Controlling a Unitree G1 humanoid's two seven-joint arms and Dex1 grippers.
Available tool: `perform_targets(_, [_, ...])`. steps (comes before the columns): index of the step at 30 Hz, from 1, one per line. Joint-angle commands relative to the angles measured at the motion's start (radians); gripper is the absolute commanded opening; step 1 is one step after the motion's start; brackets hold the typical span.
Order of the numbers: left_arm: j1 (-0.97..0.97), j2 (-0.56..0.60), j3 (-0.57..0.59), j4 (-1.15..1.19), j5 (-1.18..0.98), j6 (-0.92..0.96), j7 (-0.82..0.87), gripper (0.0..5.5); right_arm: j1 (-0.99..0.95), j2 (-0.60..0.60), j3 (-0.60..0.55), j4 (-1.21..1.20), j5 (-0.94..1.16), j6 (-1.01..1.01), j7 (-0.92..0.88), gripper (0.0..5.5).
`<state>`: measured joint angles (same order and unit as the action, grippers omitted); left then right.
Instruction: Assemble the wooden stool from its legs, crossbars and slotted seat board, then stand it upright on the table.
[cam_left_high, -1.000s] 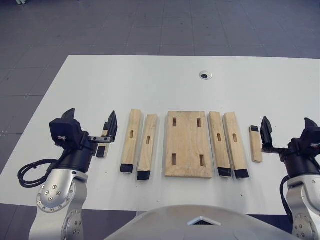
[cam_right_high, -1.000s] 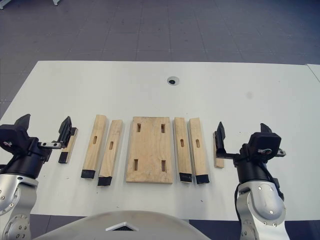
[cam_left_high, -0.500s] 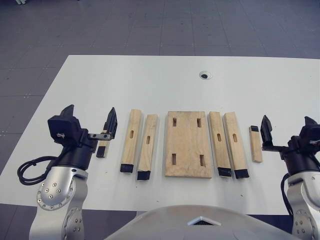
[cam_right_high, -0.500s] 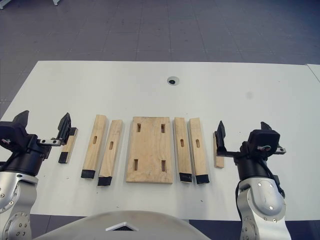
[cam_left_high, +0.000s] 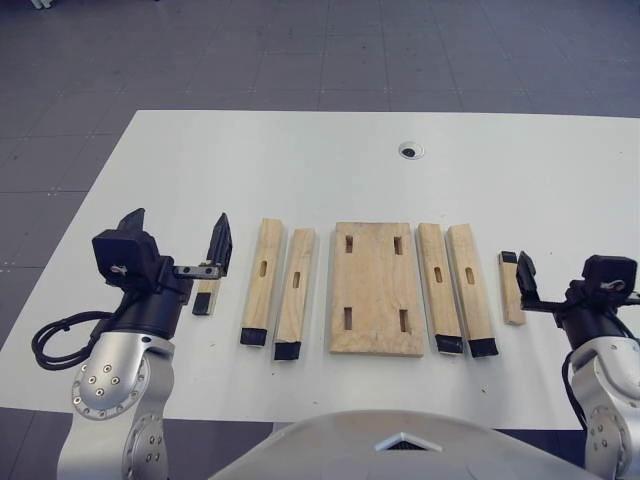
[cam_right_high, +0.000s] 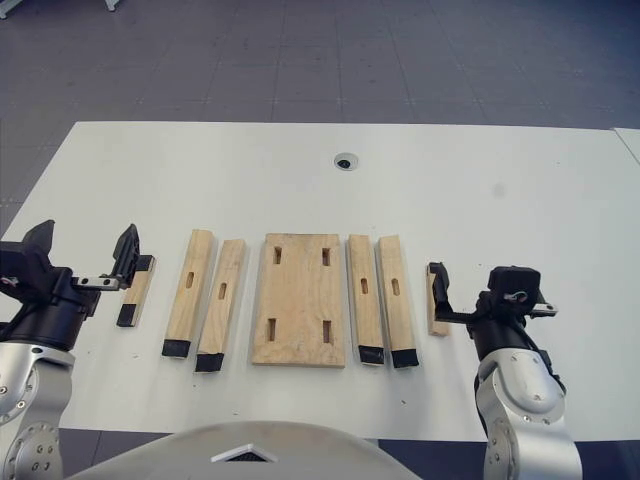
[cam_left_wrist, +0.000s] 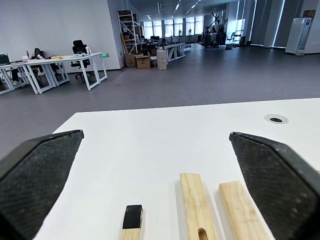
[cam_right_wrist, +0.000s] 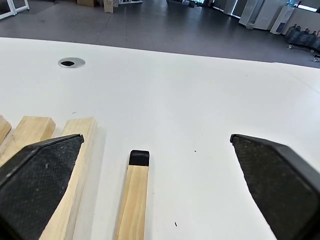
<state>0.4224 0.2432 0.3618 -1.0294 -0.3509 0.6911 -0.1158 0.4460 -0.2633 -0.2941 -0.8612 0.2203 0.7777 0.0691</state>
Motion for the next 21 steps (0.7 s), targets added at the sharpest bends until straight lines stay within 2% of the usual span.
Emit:
perform_targets(1, [0.012,0.003,0.018,-0.014,-0.019,-0.003,0.011,5.46,0.035,-0.046,0.076,0.024,-0.034,0.053,0.025,5.49])
perform_targets(21, [0.065,0.055,0.055,-0.018,-0.116,-0.062,0.070,5.46,0.006,0.007,0.162,0.182,-0.123,0.047,-0.007,5.49])
